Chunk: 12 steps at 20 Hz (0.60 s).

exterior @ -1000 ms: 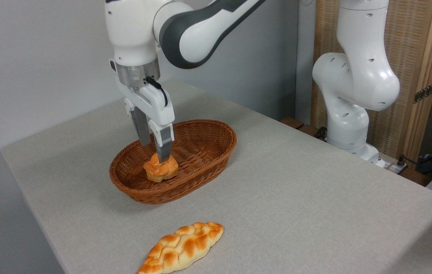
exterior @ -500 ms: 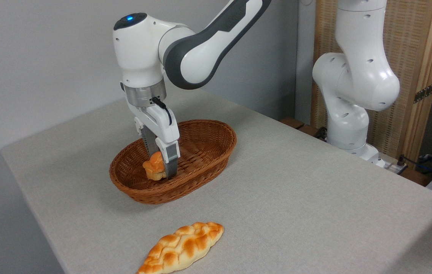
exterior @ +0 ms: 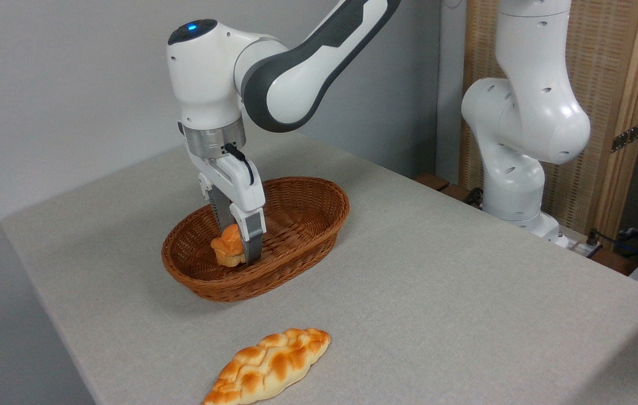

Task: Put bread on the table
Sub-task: 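Descend around the round bun and close the gripper on it, then lift the gripped bun up out of the basket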

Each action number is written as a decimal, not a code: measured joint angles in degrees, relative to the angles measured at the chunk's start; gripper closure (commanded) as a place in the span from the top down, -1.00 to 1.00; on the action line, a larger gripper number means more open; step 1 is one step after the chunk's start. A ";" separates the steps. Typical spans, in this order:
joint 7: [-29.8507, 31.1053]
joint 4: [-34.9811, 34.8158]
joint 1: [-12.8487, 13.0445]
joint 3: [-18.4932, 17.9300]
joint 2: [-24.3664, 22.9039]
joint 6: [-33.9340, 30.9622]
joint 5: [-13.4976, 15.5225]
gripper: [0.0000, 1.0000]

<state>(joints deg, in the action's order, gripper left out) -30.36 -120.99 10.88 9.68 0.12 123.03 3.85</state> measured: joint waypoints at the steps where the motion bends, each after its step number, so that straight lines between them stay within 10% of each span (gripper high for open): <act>1: 0.00 0.00 0.00 0.00 -0.05 0.00 0.00 -0.13; 12: 0.00 0.00 -0.02 0.00 -0.74 0.00 0.00 -0.14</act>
<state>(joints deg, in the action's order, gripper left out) -30.36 -120.99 10.85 9.68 -0.62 123.03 3.84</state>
